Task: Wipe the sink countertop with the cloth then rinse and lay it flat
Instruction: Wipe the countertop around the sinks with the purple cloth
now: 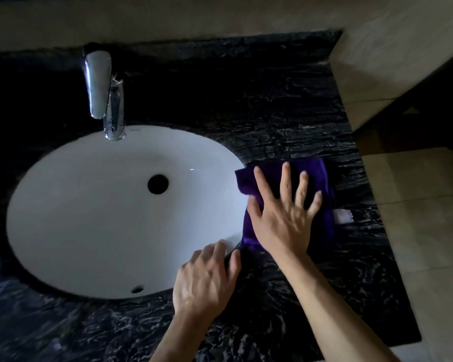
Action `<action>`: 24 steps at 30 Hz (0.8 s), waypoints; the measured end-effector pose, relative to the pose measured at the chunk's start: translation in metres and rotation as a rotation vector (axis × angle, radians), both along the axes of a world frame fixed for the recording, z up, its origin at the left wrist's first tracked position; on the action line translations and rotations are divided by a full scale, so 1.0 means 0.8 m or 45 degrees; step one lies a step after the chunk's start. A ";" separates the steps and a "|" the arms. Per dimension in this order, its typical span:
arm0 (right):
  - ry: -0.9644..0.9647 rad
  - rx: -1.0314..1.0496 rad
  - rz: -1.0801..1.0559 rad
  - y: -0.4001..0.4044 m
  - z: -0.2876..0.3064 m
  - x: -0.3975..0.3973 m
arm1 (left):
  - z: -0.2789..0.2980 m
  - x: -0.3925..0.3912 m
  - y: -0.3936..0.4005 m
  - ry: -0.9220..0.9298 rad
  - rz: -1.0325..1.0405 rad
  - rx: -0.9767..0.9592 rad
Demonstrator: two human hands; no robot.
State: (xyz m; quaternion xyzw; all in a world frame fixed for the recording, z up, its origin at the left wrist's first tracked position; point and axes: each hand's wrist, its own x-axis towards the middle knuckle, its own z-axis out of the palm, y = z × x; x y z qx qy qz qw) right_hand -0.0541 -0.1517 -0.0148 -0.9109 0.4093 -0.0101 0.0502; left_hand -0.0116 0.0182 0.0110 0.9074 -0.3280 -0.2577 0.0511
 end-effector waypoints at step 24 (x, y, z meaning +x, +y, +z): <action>0.047 0.040 0.163 -0.044 0.008 0.025 | 0.001 -0.003 0.010 -0.002 0.041 -0.139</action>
